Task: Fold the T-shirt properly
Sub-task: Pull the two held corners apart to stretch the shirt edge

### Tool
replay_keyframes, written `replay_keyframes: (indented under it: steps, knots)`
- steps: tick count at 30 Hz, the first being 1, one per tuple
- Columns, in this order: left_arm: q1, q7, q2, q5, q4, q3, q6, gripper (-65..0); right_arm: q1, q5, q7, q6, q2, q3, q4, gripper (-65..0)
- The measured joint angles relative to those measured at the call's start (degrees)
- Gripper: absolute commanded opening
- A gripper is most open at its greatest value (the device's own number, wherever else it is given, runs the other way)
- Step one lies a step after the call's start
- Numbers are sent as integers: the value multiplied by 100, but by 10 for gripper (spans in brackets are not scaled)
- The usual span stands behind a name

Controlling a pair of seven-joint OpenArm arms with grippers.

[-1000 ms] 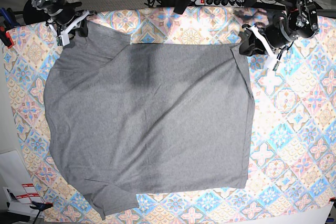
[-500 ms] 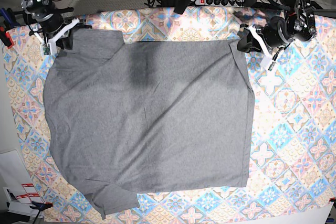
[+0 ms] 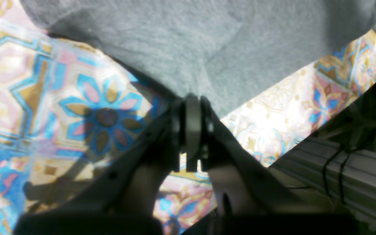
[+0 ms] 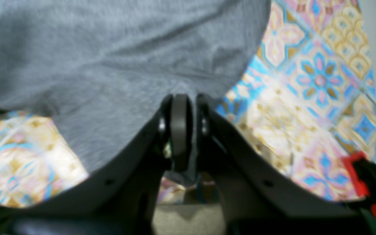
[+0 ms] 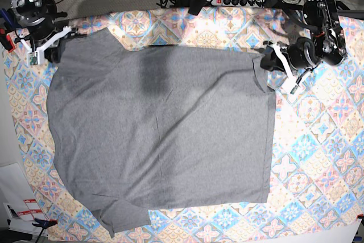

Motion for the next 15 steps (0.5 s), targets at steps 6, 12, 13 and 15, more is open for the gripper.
replay_keyframes:
  steps: [6,12,13,15]
  knots:
    - [-437,321,-13,4,-11,-129,-11,-650,385,15,28,2,2,55,4,-608]
    - [-859,463,-2,4,-385,-129,-13,-650,667,13,17,-264,13,50,-4,-608]
    - [-946,466,7,22,-575,-118,-13,-650,706,-17,15,-400,39,39,-20,-608]
    - [-1095,487,11,31,-872,-109,-13,-650,863,-313,-177,-435,52,28,-33,-608]
